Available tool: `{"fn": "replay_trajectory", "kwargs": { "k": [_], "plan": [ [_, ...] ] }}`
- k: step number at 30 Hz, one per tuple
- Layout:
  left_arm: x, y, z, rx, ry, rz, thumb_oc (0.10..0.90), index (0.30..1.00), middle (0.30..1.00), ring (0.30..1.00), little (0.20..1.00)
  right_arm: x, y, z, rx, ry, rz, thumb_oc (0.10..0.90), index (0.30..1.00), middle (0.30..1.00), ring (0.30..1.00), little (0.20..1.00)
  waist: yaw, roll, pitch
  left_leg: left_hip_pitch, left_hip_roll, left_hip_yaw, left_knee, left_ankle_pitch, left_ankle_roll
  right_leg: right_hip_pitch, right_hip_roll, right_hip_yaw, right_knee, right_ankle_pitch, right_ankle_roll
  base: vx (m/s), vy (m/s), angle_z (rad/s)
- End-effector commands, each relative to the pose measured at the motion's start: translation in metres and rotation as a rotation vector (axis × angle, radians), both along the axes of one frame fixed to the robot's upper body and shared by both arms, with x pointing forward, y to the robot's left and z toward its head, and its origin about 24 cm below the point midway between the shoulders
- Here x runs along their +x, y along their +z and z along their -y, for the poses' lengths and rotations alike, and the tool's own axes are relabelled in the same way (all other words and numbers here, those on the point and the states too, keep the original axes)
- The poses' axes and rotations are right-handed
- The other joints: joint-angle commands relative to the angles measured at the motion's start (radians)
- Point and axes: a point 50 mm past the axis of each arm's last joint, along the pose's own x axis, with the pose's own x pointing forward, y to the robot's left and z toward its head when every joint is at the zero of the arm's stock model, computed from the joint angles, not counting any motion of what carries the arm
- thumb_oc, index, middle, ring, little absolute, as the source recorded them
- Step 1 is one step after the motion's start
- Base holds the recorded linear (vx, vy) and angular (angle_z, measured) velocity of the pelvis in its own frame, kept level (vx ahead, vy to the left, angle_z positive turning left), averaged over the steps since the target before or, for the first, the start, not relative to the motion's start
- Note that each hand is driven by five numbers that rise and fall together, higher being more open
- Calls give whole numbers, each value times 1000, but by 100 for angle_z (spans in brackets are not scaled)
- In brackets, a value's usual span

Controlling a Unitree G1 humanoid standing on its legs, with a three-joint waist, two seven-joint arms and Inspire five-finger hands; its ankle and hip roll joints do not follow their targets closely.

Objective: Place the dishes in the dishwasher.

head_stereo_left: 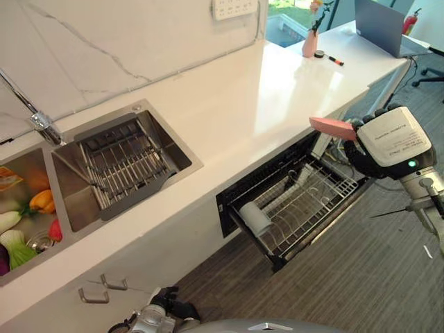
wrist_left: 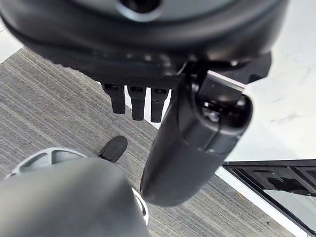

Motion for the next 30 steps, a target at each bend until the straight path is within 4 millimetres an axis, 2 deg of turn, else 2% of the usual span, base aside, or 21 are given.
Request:
{"fn": "replay_trajectory", "kwargs": {
  "k": [1,5,11,14,16,21,23,25,28,30],
  "plan": [
    [-15,-8,19,-20,-63,-66,800,900,900,900,900,2,38,-2,-30,22,173,400,300,300,300,300,47,14,-62,7,77,7,13,-23,-55,23,6,16,10,-52,59,-7,1,7],
    [-20,-9,16,-14,-55,-80,800,900,900,900,900,-2,25,3,-21,-9,133,400,300,300,300,300,46,18,-57,0,70,-5,10,-25,-53,22,3,8,10,-52,58,-9,2,13],
    [-23,-9,16,-10,-49,-86,800,900,900,900,900,-9,28,5,-17,-30,156,400,300,300,300,300,43,21,-54,-6,63,-12,10,-27,-49,26,0,-2,10,-50,57,-1,8,10],
    [-24,-9,17,-8,-49,-88,800,900,900,900,900,-10,21,3,-1,-27,132,400,300,300,300,300,44,21,-55,-1,62,-10,9,-32,-47,25,-3,0,10,-47,59,9,12,4],
    [-22,-9,18,-11,-51,-84,800,900,900,900,900,-8,5,-5,25,-3,54,400,300,300,300,300,52,20,-55,4,59,-8,9,-36,-45,23,-6,0,10,-45,62,0,0,0],
    [-20,-9,20,-20,-44,-72,800,900,900,900,900,-1,-11,-15,47,27,-16,400,300,300,300,300,58,15,-54,5,56,-4,9,-37,-44,18,-10,-3,10,-43,63,11,-1,-2],
    [-17,-8,21,-25,-49,-59,800,900,900,900,900,4,-34,-12,53,-6,-102,400,300,300,300,300,69,15,-50,2,52,-6,8,-38,-44,18,-13,-7,10,-43,64,31,10,-2],
    [-17,-8,20,-25,-46,-59,800,900,900,900,900,6,-35,-13,54,-3,-101,400,300,300,300,300,66,14,-51,2,52,-6,8,-38,-44,18,-13,-8,10,-43,64,0,0,0],
    [-13,-7,21,-27,-55,-42,800,900,900,900,900,11,-69,1,35,-97,-218,400,300,300,300,300,89,14,-44,-12,48,-20,8,-36,-44,13,-16,-22,10,-45,67,22,-16,6],
    [-13,-7,20,-21,-60,-41,800,900,900,900,900,18,-79,7,23,-135,-250,400,300,300,300,300,99,14,-37,-25,44,-29,8,-33,-45,7,-18,-29,10,-44,68,5,-11,12]
  ]
}}
